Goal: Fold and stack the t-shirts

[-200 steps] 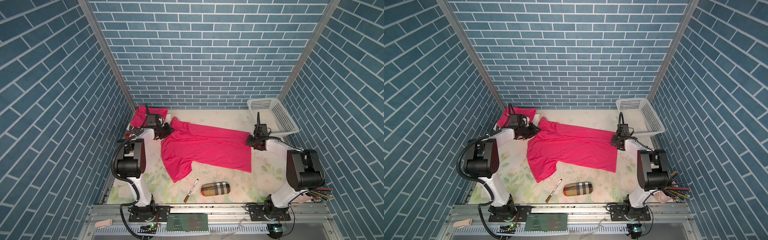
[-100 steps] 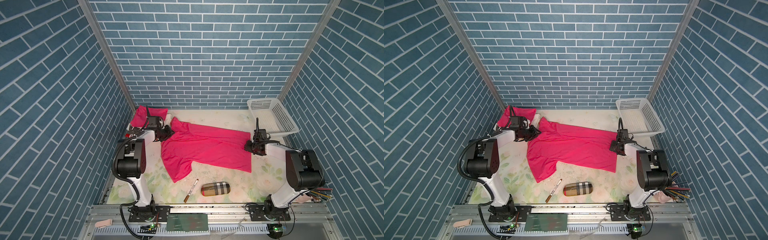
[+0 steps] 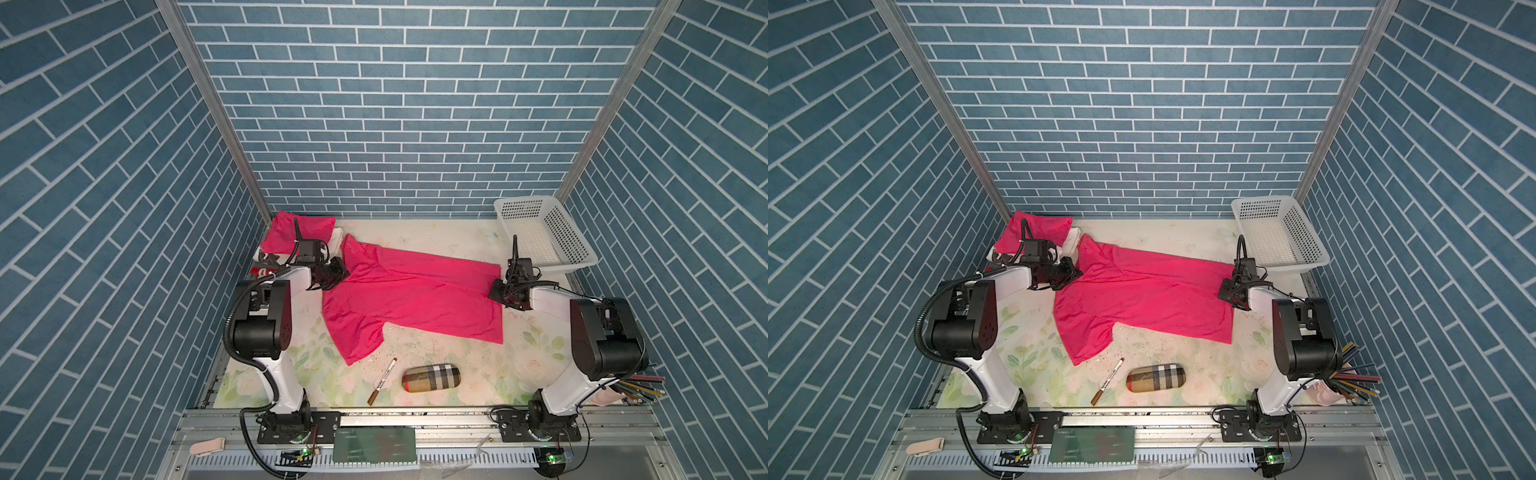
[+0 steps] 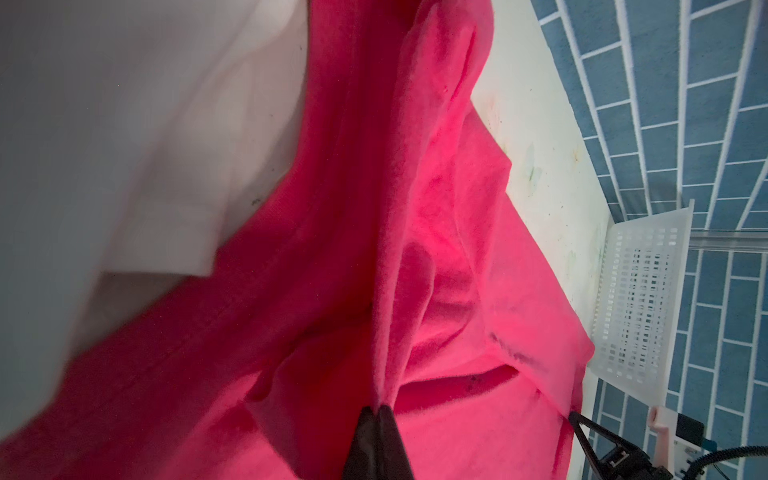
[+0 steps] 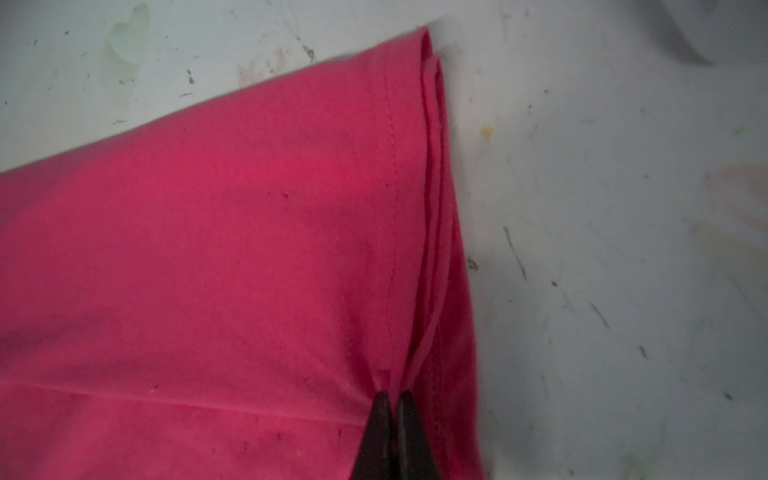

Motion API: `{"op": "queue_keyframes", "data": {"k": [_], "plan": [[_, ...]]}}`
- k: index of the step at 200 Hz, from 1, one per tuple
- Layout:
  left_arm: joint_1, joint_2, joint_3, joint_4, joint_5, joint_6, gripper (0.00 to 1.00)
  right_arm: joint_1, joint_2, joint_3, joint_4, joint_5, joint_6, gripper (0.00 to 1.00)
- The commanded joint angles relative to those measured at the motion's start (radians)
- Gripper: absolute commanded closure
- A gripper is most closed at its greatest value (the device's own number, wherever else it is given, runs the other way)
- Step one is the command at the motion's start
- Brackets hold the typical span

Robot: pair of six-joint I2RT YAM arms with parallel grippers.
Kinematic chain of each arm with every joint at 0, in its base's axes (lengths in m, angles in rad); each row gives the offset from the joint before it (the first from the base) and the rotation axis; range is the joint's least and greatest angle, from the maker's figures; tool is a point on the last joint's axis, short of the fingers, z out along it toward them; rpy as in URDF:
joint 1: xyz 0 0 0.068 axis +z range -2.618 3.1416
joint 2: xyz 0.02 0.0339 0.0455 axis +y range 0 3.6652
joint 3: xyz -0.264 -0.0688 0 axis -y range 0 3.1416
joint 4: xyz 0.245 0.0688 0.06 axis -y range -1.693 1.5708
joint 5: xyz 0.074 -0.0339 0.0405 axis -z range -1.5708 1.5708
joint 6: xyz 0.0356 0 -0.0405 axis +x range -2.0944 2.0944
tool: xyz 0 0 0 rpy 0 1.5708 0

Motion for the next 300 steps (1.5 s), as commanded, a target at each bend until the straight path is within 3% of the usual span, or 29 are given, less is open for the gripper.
{"op": "queue_keyframes", "data": {"k": [1,104,173,210,244,257,281,300], "plan": [[-0.017,-0.035,-0.031,0.033,0.027,-0.013,1.00,-0.037,-0.051,-0.018,-0.025,0.024,-0.002,1.00],[-0.057,-0.176,-0.210,0.133,0.085,-0.108,1.00,-0.089,-0.039,0.013,-0.041,0.016,-0.041,1.00],[-0.063,-0.173,-0.300,0.179,0.069,-0.131,1.00,-0.089,-0.022,0.019,-0.032,0.012,-0.047,1.00],[-0.033,-0.188,-0.268,0.070,-0.014,-0.057,0.68,-0.095,-0.024,0.026,-0.037,0.013,-0.051,1.00],[-0.036,-0.297,-0.161,-0.091,-0.267,0.034,0.38,-0.099,-0.029,0.027,-0.040,0.013,-0.056,1.00],[-0.046,-0.309,-0.095,-0.111,-0.301,0.053,0.14,-0.100,-0.026,0.026,-0.037,0.007,-0.056,1.00],[-0.098,-0.226,0.090,-0.181,-0.387,0.117,0.13,-0.099,-0.020,0.027,-0.027,-0.007,-0.049,1.00],[-0.105,-0.102,0.194,-0.191,-0.356,0.110,0.13,-0.098,-0.022,0.027,-0.024,-0.019,-0.047,1.00]]}}
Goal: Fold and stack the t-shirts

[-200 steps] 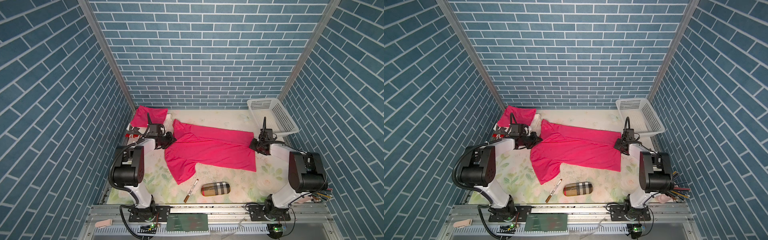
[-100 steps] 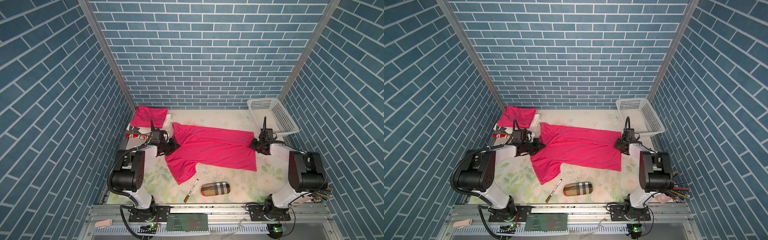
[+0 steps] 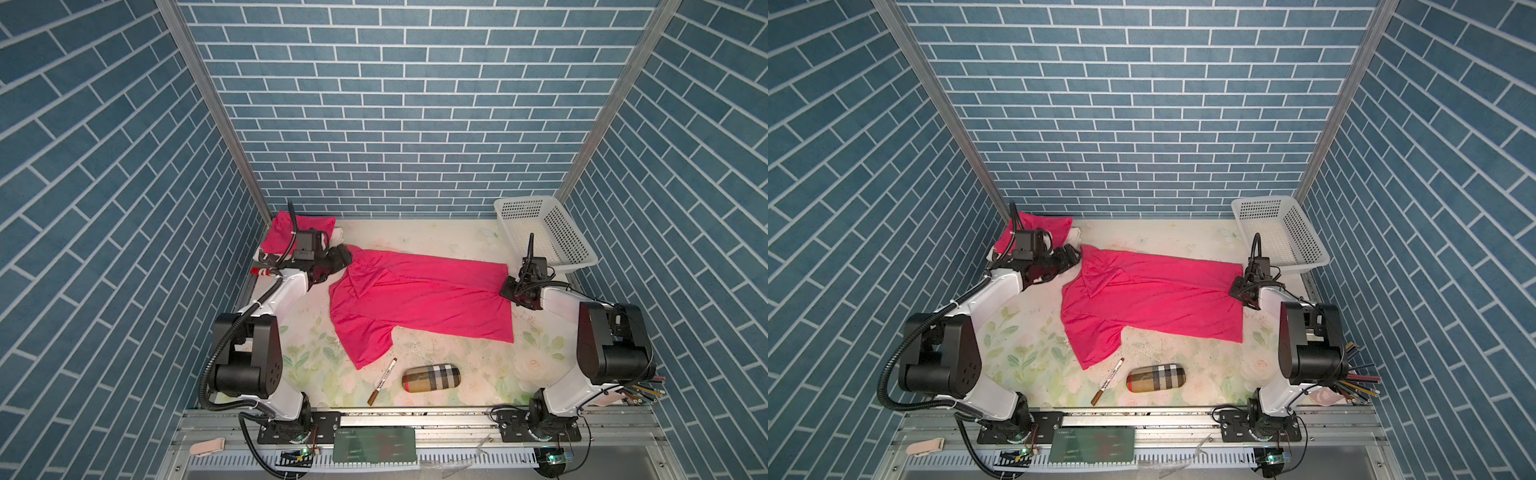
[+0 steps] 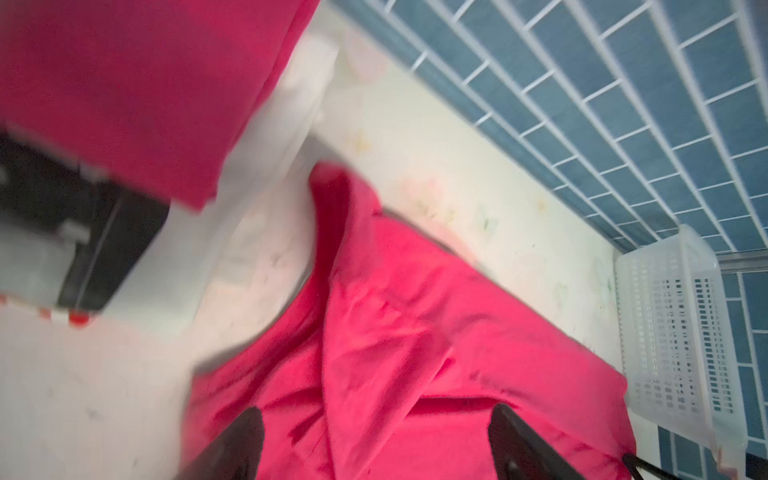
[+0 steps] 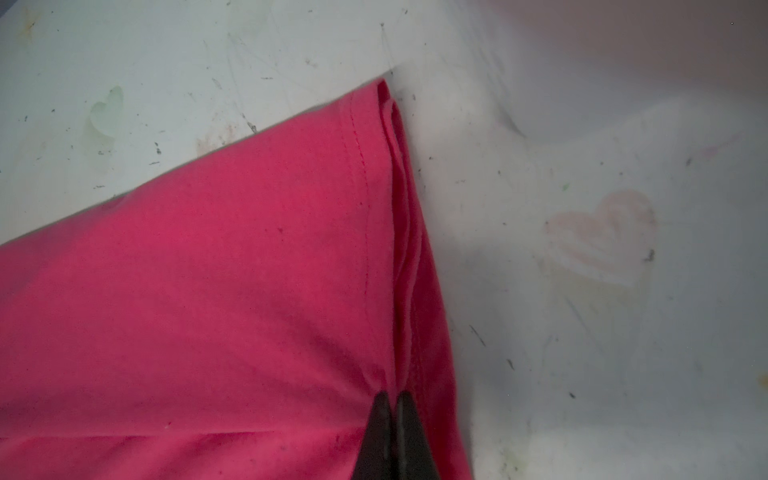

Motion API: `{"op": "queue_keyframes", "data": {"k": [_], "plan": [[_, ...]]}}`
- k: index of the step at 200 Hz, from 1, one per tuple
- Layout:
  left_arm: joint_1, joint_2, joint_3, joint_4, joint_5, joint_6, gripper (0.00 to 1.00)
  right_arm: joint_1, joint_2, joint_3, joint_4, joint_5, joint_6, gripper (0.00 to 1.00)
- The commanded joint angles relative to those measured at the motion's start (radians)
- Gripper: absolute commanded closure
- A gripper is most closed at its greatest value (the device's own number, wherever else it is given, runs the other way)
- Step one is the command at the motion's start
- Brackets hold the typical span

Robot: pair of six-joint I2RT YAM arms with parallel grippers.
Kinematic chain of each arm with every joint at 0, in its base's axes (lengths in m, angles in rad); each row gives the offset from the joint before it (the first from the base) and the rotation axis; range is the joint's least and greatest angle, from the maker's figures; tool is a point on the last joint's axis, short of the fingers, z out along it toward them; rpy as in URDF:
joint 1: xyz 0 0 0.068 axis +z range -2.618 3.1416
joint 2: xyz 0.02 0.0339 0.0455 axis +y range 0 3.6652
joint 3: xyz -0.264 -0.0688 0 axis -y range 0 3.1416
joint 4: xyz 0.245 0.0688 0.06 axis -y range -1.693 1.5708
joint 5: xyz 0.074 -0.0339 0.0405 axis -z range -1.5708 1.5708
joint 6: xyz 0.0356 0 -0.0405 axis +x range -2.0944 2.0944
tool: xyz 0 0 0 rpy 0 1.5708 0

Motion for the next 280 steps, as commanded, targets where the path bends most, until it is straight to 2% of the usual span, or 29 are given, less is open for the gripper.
{"op": "queue_keyframes", "data": {"k": [1,46,64,77,90,103,110,121,156,188,203,209,243,254,259,280], "plan": [[-0.022,0.136,0.105,-0.077,-0.054,0.045,0.13,-0.005,0.010,0.026,-0.013,-0.009,-0.012,1.00],[-0.027,0.376,0.277,-0.077,-0.041,0.038,0.14,-0.005,0.008,0.027,-0.012,-0.018,-0.017,1.00],[-0.031,0.431,0.322,-0.079,-0.067,0.048,0.14,-0.004,0.010,0.027,-0.013,-0.023,-0.018,1.00],[-0.031,0.461,0.340,-0.072,-0.079,0.052,0.18,-0.005,0.011,0.025,-0.009,-0.023,-0.017,1.00],[-0.030,0.489,0.351,-0.066,-0.088,0.056,0.28,-0.005,0.014,0.023,-0.006,-0.027,-0.015,1.00],[-0.028,0.510,0.361,-0.068,-0.099,0.062,0.53,-0.005,0.015,0.023,-0.004,-0.031,-0.014,1.00],[-0.027,0.515,0.358,-0.066,-0.104,0.062,0.63,-0.006,0.015,0.022,-0.004,-0.033,-0.013,1.00],[-0.021,0.518,0.346,-0.057,-0.104,0.058,0.67,-0.013,0.015,0.019,-0.005,-0.036,-0.014,1.00],[0.005,0.491,0.292,-0.040,-0.095,0.046,0.93,-0.055,-0.001,-0.005,0.011,-0.061,0.000,1.00],[0.042,0.463,0.210,0.001,-0.071,0.031,0.94,-0.065,-0.008,-0.014,0.015,-0.059,0.000,1.00],[0.050,0.455,0.181,0.019,-0.045,0.020,0.92,-0.066,0.004,-0.012,0.015,-0.064,0.000,1.00],[0.050,0.449,0.169,0.029,-0.037,0.016,0.88,-0.065,0.009,-0.012,0.015,-0.067,0.001,1.00],[0.054,0.407,0.114,0.094,0.031,-0.016,0.37,-0.066,0.013,-0.005,0.011,-0.062,-0.003,1.00],[0.055,0.391,0.115,0.100,0.041,-0.022,0.24,-0.066,0.009,0.002,0.003,-0.061,-0.006,1.00],[0.054,0.382,0.120,0.095,0.042,-0.023,0.14,-0.066,0.006,0.004,-0.001,-0.058,-0.008,1.00],[0.053,0.342,0.145,0.075,0.024,-0.020,0.13,-0.066,-0.010,0.005,-0.010,-0.054,-0.011,0.92]]}}
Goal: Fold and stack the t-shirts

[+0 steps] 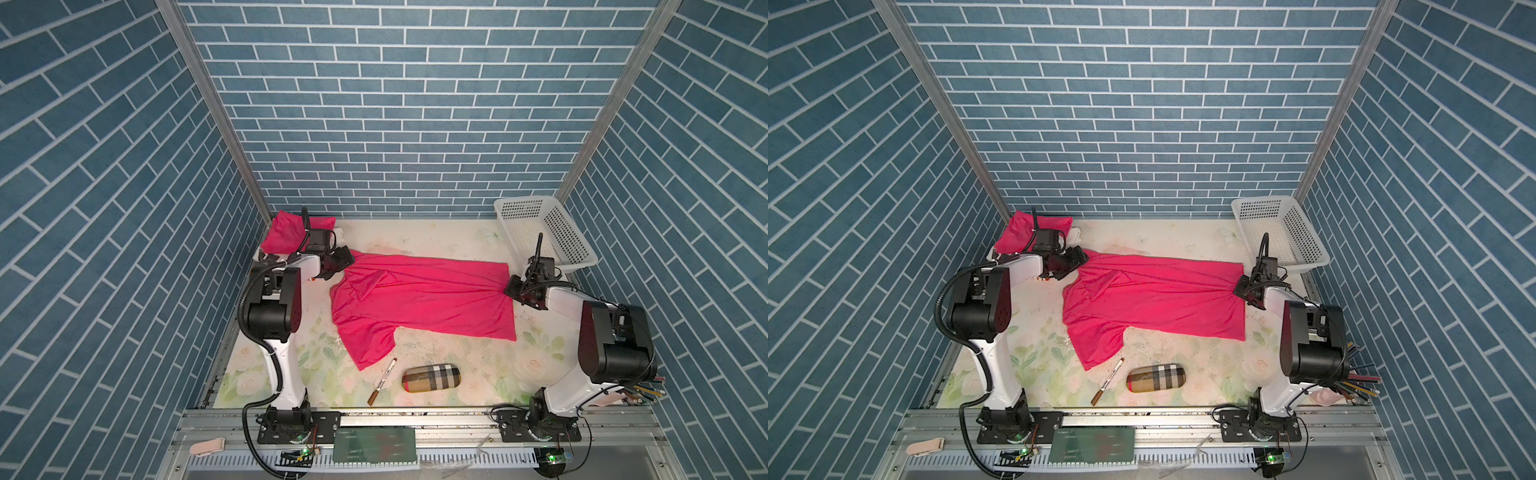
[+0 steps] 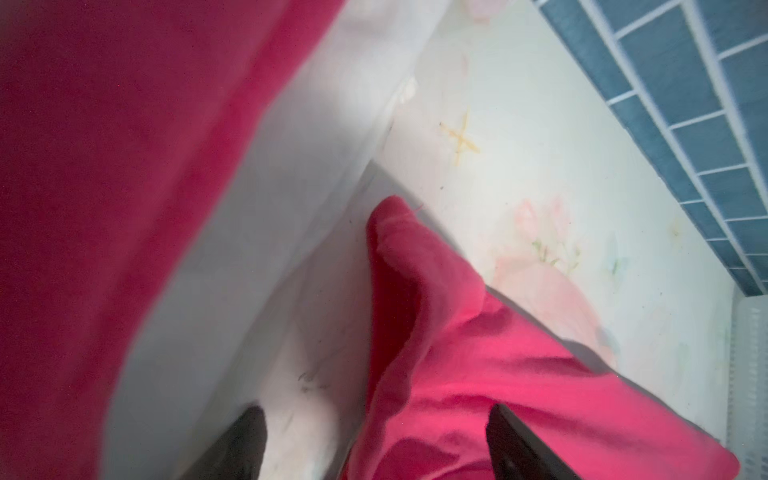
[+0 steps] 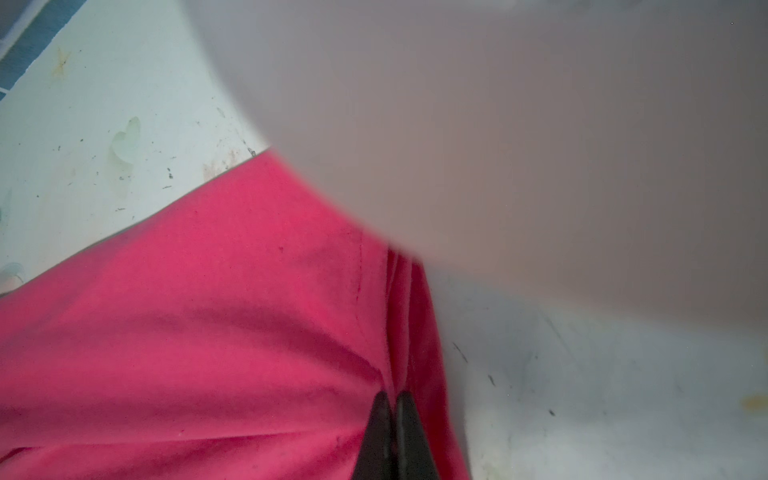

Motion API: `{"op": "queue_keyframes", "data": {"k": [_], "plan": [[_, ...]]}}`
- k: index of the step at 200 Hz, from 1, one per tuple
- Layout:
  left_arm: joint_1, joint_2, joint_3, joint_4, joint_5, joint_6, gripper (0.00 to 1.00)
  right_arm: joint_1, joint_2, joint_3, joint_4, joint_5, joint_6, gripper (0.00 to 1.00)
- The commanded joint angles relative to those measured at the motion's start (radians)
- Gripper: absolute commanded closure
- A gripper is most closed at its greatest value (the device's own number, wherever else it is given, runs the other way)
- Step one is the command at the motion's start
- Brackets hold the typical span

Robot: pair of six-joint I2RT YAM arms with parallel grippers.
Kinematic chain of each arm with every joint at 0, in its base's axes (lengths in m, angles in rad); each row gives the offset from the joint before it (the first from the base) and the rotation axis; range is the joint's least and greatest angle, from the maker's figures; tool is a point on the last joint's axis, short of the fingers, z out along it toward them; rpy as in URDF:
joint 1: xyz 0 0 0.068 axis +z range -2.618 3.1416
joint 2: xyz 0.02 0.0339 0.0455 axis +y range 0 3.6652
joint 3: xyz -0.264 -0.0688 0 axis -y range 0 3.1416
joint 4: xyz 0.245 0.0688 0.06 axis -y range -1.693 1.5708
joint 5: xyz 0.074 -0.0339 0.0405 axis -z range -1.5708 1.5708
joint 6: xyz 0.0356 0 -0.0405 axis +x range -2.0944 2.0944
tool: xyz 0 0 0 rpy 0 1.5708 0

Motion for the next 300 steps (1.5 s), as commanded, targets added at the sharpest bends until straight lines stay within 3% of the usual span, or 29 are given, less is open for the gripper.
{"op": "queue_keyframes", "data": {"k": [1,24,52,92,130,171,221,267,300], "plan": [[0.003,-0.060,0.017,-0.015,-0.008,-0.007,0.13,-0.007,-0.013,0.005,-0.030,0.017,-0.012,0.92],[-0.006,-0.116,0.039,-0.044,-0.052,-0.003,0.13,-0.007,-0.030,0.002,-0.039,0.016,-0.014,0.83],[-0.049,-0.141,0.039,0.024,0.025,-0.048,0.13,-0.004,-0.041,-0.009,-0.033,0.013,-0.011,0.74],[-0.124,-0.010,0.095,0.111,0.114,-0.123,0.13,0.039,-0.064,0.009,-0.070,0.066,-0.015,0.64],[-0.113,0.074,0.126,0.146,0.103,-0.117,0.13,0.117,-0.147,0.041,-0.119,0.156,-0.033,0.43],[-0.056,0.131,0.135,0.184,0.102,-0.109,0.13,0.159,-0.073,0.093,-0.021,-0.010,-0.021,0.28],[-0.014,0.152,0.107,0.227,0.111,-0.126,0.13,0.178,0.173,0.285,-0.035,-0.075,-0.047,0.25],[0.004,0.186,0.115,0.212,0.106,-0.127,0.13,0.155,0.331,0.438,-0.127,0.009,-0.086,0.25],[0.011,0.129,0.100,0.197,0.089,-0.115,0.13,0.134,0.351,0.468,-0.145,0.017,-0.094,0.24]]}}
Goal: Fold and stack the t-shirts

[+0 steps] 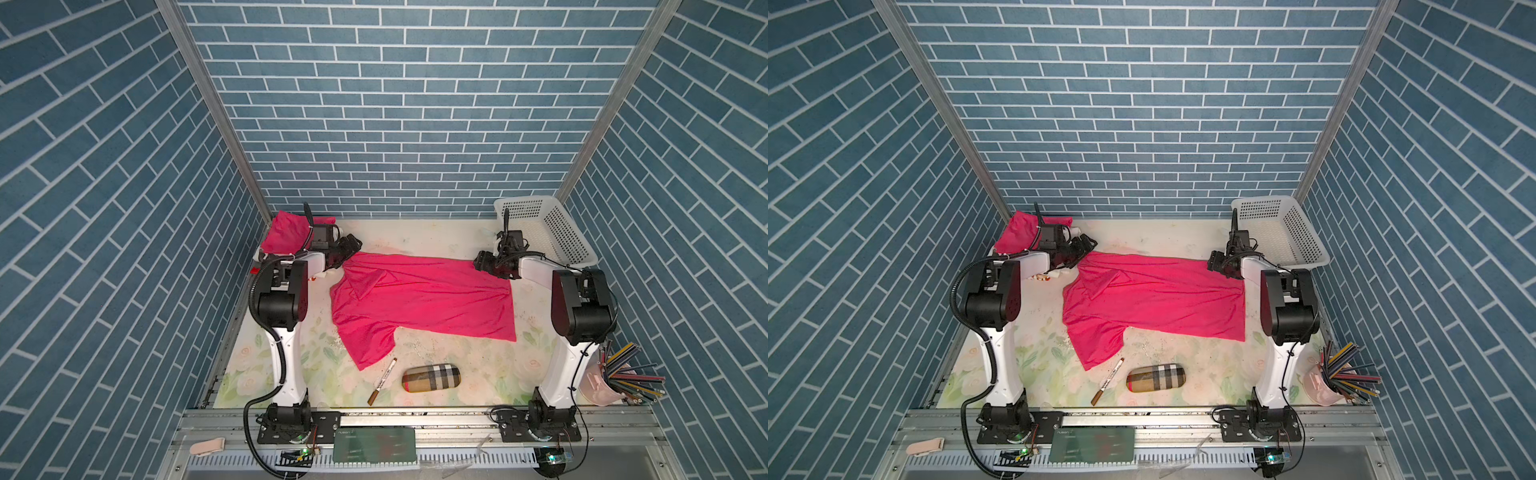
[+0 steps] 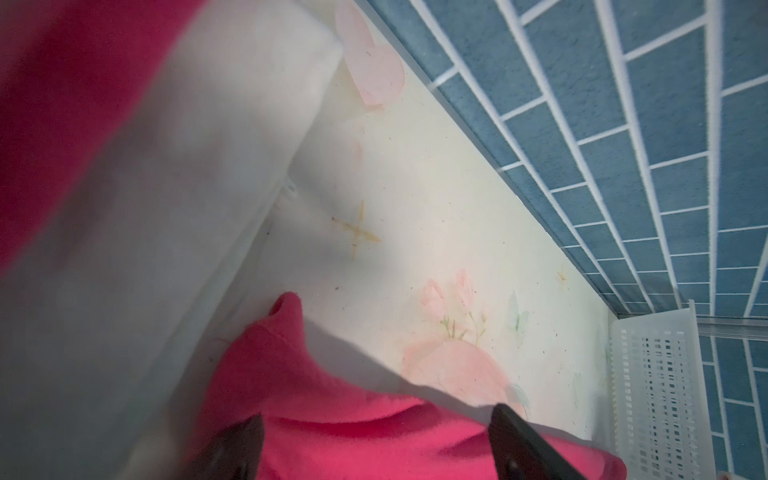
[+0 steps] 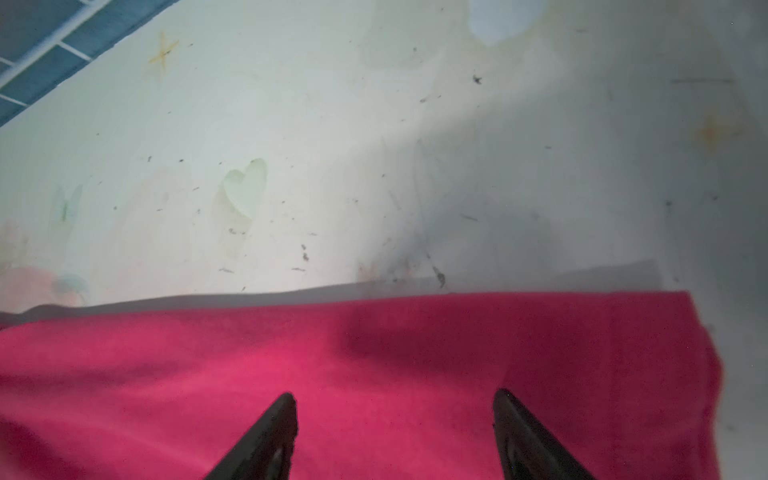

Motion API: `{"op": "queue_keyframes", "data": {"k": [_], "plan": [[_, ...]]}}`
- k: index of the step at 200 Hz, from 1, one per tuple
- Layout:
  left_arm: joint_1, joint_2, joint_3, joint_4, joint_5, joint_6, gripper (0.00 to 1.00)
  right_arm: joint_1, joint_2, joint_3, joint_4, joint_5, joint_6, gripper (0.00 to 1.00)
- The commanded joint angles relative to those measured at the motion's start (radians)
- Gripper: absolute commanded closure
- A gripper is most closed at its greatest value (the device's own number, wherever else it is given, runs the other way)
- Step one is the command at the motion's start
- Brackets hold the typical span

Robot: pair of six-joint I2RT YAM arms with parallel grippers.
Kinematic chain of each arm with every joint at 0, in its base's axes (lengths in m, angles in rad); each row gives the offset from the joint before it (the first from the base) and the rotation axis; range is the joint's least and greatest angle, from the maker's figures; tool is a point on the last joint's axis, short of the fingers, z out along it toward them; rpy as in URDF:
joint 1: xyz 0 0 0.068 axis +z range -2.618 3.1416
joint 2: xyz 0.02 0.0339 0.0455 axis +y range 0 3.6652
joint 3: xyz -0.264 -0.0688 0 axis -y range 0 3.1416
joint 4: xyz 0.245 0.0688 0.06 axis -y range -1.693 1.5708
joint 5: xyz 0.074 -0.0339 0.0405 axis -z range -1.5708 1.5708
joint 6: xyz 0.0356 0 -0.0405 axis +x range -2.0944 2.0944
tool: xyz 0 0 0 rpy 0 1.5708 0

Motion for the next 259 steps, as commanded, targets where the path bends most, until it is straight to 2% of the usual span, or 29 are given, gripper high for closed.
{"op": "queue_keyframes", "data": {"k": [1,27,37,68,71,108,121,141,160,173,193,206,246,259], "plan": [[0.012,-0.029,-0.011,-0.030,-0.024,0.005,0.13,-0.015,0.007,0.027,-0.053,0.028,-0.042,0.24],[-0.025,-0.151,-0.026,-0.066,-0.054,0.033,0.13,0.002,-0.062,0.007,-0.056,0.000,-0.041,0.22],[-0.054,-0.208,-0.034,-0.098,-0.091,0.059,0.13,0.012,-0.109,-0.022,-0.051,0.002,-0.040,0.18],[-0.151,-0.361,-0.099,-0.192,-0.212,0.126,0.13,0.016,-0.272,-0.191,-0.051,0.040,-0.007,0.16],[-0.159,-0.372,-0.110,-0.197,-0.222,0.128,0.13,0.016,-0.289,-0.212,-0.050,0.049,-0.004,0.13],[-0.223,-0.461,-0.260,-0.233,-0.211,0.136,0.13,-0.002,-0.430,-0.381,-0.066,0.108,0.023,0.10],[-0.254,-0.515,-0.294,-0.285,-0.292,0.174,0.13,-0.002,-0.481,-0.429,-0.081,0.118,0.032,0.09],[-0.326,-0.625,-0.356,-0.343,-0.491,0.220,0.13,-0.002,-0.565,-0.515,-0.087,0.152,0.069,0.09],[-0.372,-0.718,-0.433,-0.348,-0.613,0.203,0.13,-0.002,-0.591,-0.547,-0.141,0.158,0.096,0.08],[-0.381,-0.775,-0.496,-0.321,-0.599,0.171,0.13,0.001,-0.626,-0.576,-0.176,0.148,0.131,0.07],[-0.381,-0.840,-0.578,-0.281,-0.481,0.152,0.13,0.004,-0.726,-0.645,-0.208,0.136,0.202,0.06],[-0.390,-0.878,-0.622,-0.260,-0.458,0.130,0.13,0.005,-0.789,-0.684,-0.235,0.128,0.243,0.05],[-0.536,-0.963,-0.714,-0.235,-0.625,0.126,0.13,0.066,-0.928,-0.794,-0.279,0.102,0.398,0.05],[-0.583,-0.976,-0.740,-0.225,-0.654,0.106,0.13,0.091,-0.944,-0.822,-0.287,0.104,0.450,0.08]]}}
